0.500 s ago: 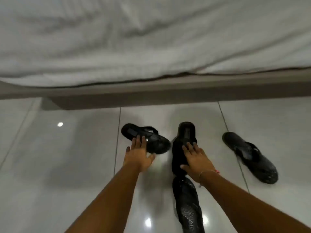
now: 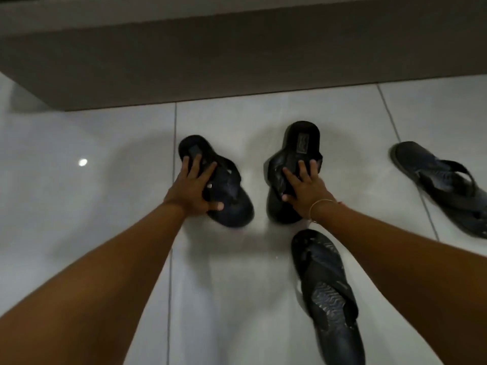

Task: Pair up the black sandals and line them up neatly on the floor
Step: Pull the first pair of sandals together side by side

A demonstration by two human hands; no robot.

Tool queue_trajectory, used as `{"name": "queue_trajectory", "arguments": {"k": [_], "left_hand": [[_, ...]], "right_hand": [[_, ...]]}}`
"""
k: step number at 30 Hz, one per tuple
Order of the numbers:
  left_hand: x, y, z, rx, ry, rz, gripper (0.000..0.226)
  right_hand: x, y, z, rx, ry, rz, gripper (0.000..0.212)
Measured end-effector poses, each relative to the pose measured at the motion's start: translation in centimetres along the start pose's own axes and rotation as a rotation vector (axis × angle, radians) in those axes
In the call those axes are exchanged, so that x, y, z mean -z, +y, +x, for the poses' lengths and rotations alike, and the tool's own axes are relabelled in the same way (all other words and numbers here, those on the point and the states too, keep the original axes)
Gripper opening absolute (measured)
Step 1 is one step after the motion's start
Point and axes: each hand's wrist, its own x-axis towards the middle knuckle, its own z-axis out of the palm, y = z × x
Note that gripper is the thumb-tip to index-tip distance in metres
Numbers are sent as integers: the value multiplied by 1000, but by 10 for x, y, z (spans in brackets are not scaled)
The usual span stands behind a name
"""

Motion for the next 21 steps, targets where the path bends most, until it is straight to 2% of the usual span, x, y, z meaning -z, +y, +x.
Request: {"name": "queue_trajectory", "arguments": {"k": [4, 9, 12, 17, 21], "left_hand": [[6, -64, -77, 6, -182, 151, 118], [-11, -103, -190, -56, -201, 231, 123], [-30, -116, -243, -99, -182, 247, 131], [-42, -124, -273, -48, -183, 241, 132], [-31, -91, -271, -25, -127, 300, 122]], "right_hand": [[-15, -77, -11, 136, -75, 32, 77], [-71, -185, -89, 355, -116, 115, 78], [-103, -227, -141, 348, -178, 155, 80], [-110, -243, -157, 379, -228, 47, 81], [-85, -208, -179, 439, -103, 1, 88]]}}
